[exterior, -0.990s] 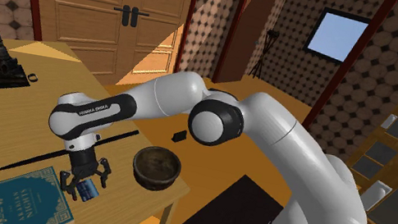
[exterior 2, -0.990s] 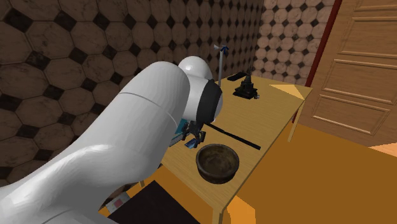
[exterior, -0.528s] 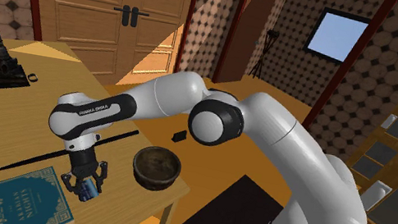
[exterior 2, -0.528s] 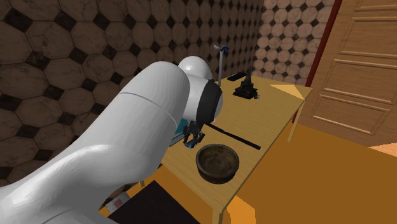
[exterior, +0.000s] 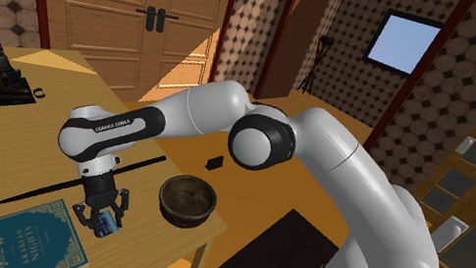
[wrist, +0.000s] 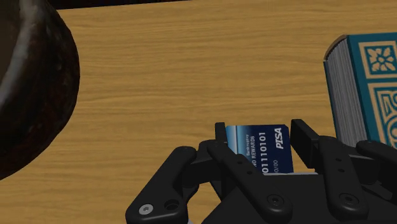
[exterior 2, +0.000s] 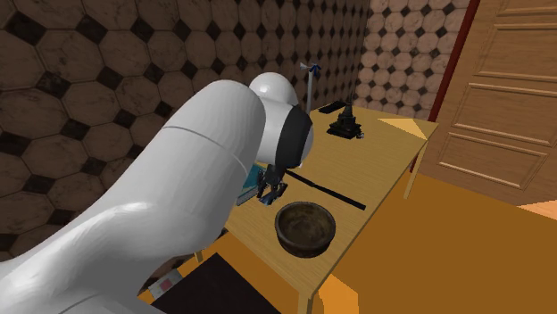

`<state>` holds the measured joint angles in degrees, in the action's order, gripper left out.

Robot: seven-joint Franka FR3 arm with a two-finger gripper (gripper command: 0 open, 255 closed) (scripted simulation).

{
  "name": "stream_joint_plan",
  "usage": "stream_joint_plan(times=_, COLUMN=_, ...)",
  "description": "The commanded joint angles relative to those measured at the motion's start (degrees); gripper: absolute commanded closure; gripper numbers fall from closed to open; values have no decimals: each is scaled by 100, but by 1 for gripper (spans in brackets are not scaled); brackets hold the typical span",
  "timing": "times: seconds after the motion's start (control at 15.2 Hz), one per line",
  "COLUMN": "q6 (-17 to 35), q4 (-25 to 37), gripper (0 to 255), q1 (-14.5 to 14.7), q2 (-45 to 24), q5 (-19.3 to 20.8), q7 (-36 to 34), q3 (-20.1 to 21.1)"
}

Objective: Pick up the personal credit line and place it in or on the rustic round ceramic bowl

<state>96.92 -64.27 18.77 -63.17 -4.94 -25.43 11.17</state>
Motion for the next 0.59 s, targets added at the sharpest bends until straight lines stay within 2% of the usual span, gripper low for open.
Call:
stream_joint_plan(times=0.0, q6=-52, q4=-65, gripper=255, q1=-11, q2=117, q5=-9, q7=-14, q3=10)
stream_joint_plan(times=0.53, q6=-314, q4=-252, gripper=255, q1=-53, q2=571, q5=-46, q7=-75, q3=48)
